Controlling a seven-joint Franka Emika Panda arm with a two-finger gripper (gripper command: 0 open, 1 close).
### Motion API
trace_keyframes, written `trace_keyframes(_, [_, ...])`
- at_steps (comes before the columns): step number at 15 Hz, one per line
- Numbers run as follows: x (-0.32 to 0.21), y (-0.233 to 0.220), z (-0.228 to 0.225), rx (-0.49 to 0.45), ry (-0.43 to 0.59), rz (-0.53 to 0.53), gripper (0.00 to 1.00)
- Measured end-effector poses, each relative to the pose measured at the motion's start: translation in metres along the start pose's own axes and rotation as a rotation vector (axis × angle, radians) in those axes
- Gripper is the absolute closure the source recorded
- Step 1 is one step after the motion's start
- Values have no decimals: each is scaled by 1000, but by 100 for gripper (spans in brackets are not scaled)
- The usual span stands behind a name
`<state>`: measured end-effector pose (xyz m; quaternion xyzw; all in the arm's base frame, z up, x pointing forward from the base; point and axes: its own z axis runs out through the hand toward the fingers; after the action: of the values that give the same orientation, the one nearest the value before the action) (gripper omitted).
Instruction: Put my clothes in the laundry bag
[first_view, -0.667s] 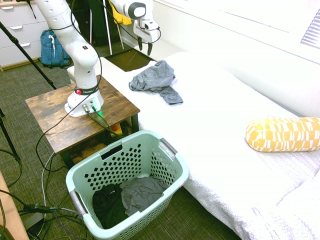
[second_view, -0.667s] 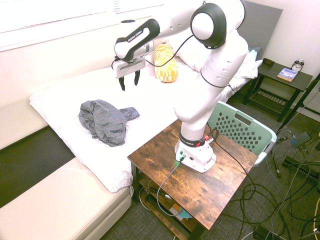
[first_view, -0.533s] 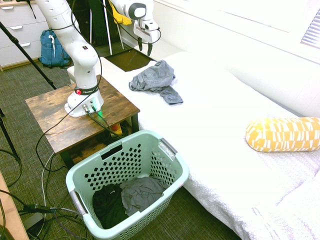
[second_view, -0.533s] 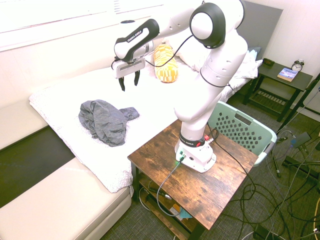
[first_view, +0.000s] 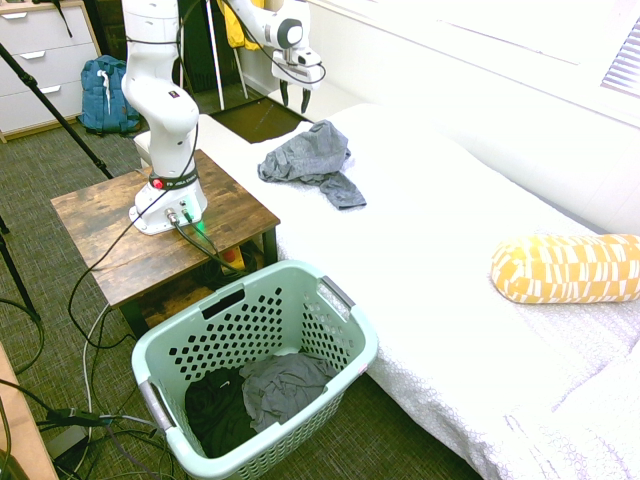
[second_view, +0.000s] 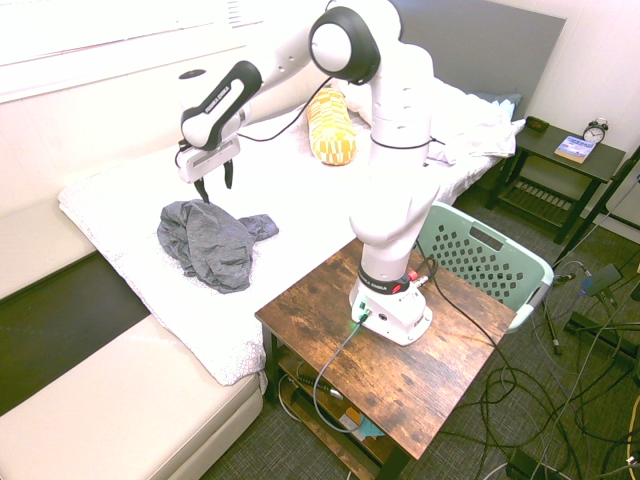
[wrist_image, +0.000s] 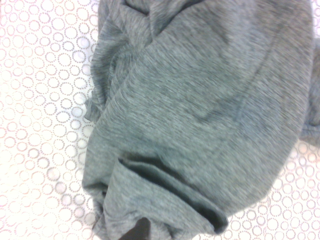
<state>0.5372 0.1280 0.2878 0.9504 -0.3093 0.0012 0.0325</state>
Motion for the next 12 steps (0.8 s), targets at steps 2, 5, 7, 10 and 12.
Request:
trace_keyframes(2, [12,-30,45,-51,8,-31,0])
trace_keyframes(5, [32,-74,110,-106,37,-48,0])
trace_keyframes(7, [34,-106,145,-120,44,-58,0])
trace_keyframes(10, [33,-134,173,-156,59,-64,0])
trace_keyframes(12, [34,-130,190,-216,83,-66,0])
